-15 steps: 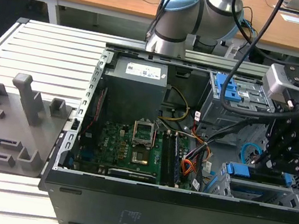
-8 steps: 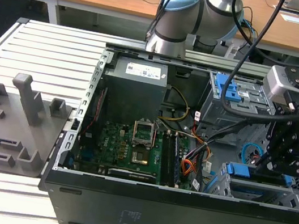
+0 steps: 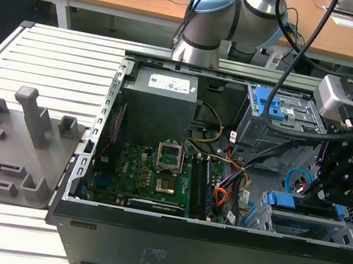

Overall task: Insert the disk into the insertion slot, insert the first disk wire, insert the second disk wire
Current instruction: 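Insert the second disk wire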

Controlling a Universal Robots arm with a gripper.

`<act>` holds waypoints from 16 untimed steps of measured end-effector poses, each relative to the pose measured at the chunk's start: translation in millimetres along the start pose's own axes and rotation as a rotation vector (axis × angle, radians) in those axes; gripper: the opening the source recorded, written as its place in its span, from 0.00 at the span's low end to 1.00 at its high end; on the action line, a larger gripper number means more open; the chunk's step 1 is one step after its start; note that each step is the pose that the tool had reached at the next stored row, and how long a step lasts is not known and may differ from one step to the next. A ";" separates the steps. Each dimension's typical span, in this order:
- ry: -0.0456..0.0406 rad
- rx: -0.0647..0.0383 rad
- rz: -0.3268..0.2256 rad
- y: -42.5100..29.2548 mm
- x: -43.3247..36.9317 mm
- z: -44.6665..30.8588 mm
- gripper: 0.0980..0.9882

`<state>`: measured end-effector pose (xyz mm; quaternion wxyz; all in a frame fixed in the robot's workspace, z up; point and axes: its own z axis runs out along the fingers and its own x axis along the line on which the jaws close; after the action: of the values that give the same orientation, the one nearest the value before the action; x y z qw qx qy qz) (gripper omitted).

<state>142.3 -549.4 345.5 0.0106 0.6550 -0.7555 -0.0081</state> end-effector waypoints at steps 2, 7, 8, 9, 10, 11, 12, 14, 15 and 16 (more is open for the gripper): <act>0.0005 0.000 0.000 0.0 0.1 -0.1 0.07; 0.0115 0.002 -0.001 0.0 0.2 1.0 0.07; 0.0160 0.002 -0.002 0.0 0.2 1.3 0.07; 0.0167 0.002 -0.002 0.0 0.2 1.4 0.07; 0.0165 0.002 -0.002 0.0 0.1 1.9 0.07; 0.0164 0.002 -0.002 0.0 0.1 2.4 0.07; 0.0166 0.002 -0.002 0.0 0.1 2.9 0.07; 0.0167 0.002 -0.002 0.0 0.2 3.9 0.07; 0.0168 0.002 -0.003 -0.1 0.2 4.2 0.07; 0.0168 0.002 -0.003 -0.1 0.2 4.3 0.07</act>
<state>142.2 -549.6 341.2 0.0161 0.6561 -0.7545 -0.0017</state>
